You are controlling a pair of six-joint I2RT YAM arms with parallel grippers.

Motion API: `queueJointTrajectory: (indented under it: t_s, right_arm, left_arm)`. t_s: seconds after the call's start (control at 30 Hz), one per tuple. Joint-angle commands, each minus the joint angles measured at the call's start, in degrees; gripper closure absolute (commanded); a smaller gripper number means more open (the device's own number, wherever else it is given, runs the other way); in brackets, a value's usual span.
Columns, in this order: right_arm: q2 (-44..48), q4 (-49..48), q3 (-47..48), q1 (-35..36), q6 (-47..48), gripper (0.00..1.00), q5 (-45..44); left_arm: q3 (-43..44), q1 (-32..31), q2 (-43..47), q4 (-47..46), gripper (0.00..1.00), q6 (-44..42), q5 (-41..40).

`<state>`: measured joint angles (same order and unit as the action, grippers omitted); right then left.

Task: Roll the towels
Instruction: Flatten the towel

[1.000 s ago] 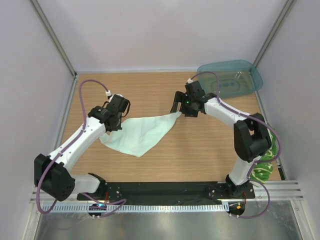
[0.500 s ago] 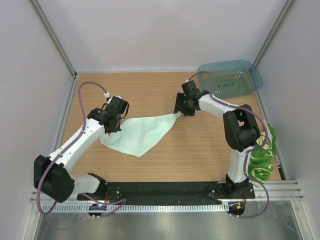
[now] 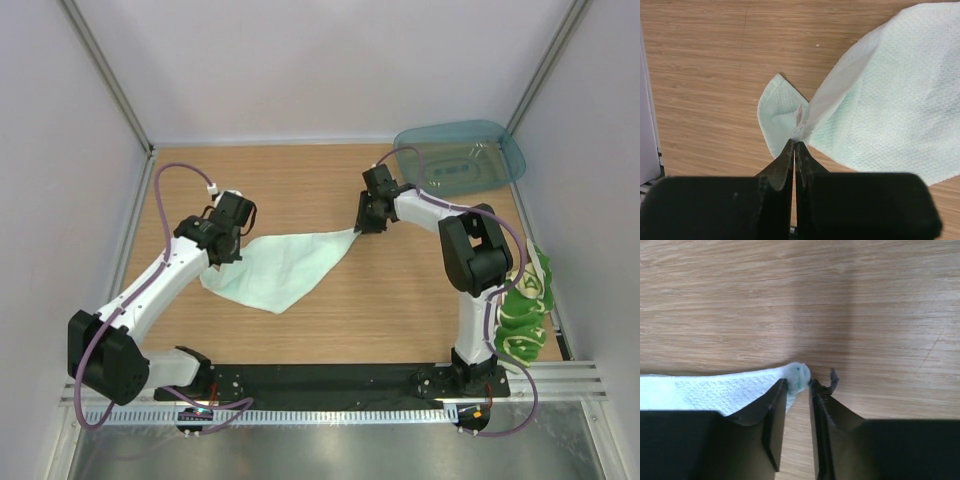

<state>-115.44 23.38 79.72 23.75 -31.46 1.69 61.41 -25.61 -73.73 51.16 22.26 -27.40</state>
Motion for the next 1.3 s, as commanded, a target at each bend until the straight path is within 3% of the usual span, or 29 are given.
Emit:
queueJointTrajectory:
  t_s: [0.0,0.13,0.17,0.47,0.7,0.87,1.07,1.27]
  right_arm:
    - [-0.1,-3.2,2.5,-0.4,0.9,0.71,0.5]
    - [0.7,-4.0,2.1,-0.4,1.5,0.97,1.3]
    - [1.1,-4.4,1.9,-0.3,1.8,0.99,1.5]
    - [13.3,-2.6,-1.6,-0.3,4.5,0.99,1.6]
    - [32.7,1.1,-12.4,-0.3,3.9,0.99,2.3]
    - [49.6,4.5,-18.9,-0.1,0.4,0.99,3.8]
    - [67.0,15.4,-19.4,0.3,-0.6,0.99,-0.4]
    - [72.4,21.7,-16.9,0.2,-1.8,0.99,-8.5]
  left_arm:
    - [-0.1,0.5,0.3,-1.8,1.00,0.2,-0.2]
    - [-0.1,0.6,0.0,-1.8,1.00,0.1,-0.4]
    - [0.0,0.7,0.0,-1.8,1.00,0.1,-0.4]
    - [4.2,0.7,3.1,1.3,1.00,0.3,0.7]
    - [7.0,0.7,13.9,3.3,1.00,-0.6,5.2]
    - [6.9,0.6,21.4,2.7,1.00,-2.6,15.1]
    - [7.8,0.6,30.6,4.7,1.00,-2.3,20.7]
    - [7.7,0.6,34.6,6.4,1.00,-2.0,26.0]
